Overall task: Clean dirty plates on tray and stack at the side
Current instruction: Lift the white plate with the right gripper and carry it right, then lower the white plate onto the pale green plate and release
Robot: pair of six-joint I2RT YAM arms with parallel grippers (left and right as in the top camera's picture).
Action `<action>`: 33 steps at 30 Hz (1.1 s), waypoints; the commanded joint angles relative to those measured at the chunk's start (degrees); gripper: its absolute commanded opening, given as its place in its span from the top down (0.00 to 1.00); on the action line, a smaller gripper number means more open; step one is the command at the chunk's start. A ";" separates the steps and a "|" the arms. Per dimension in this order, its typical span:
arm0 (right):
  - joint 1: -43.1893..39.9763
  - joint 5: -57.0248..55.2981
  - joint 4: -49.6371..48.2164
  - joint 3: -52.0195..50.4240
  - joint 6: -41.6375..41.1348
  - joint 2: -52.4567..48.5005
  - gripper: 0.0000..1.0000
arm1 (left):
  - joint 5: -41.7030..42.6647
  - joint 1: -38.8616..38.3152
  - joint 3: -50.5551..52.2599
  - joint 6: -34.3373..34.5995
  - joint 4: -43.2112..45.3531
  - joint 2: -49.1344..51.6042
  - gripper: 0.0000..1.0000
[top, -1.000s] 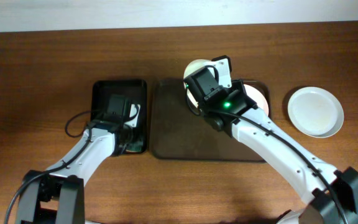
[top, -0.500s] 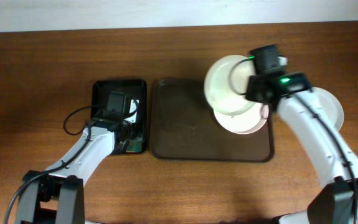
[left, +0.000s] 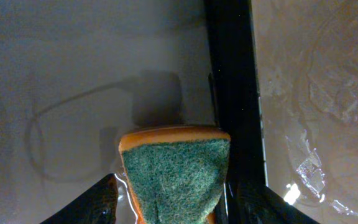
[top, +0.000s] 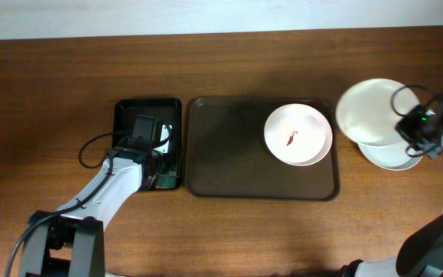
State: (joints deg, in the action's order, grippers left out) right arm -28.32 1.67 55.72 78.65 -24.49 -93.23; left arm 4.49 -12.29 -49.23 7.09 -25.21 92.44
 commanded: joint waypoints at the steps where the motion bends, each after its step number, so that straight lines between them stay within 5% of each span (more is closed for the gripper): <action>1: -5.90 0.90 0.00 1.14 -1.55 -1.95 0.96 | 0.22 0.09 0.59 -0.28 0.20 -0.52 0.39; 7: -12.61 1.25 -1.49 1.14 -1.53 -6.91 0.92 | 0.22 0.09 0.59 -0.28 0.31 -0.52 0.39; 11: -12.44 6.99 -3.52 1.14 -0.87 -7.32 0.53 | 0.22 0.09 0.59 -0.26 0.31 -0.52 0.39; 17: -6.58 27.21 -0.48 1.14 13.90 -7.34 0.53 | 0.22 0.09 0.59 -0.26 0.28 -0.52 0.39; 26: 7.15 8.00 5.49 1.11 12.63 -7.34 0.54 | 0.22 0.09 0.59 -0.28 0.07 -0.52 0.38; 33: 4.50 4.66 -1.07 1.14 8.96 -7.32 0.56 | 0.22 0.09 0.59 -0.28 0.07 -0.52 0.38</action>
State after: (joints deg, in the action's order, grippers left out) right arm -21.47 10.85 57.12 78.87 -12.51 -100.47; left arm 4.47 -12.29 -49.23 7.09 -25.08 92.44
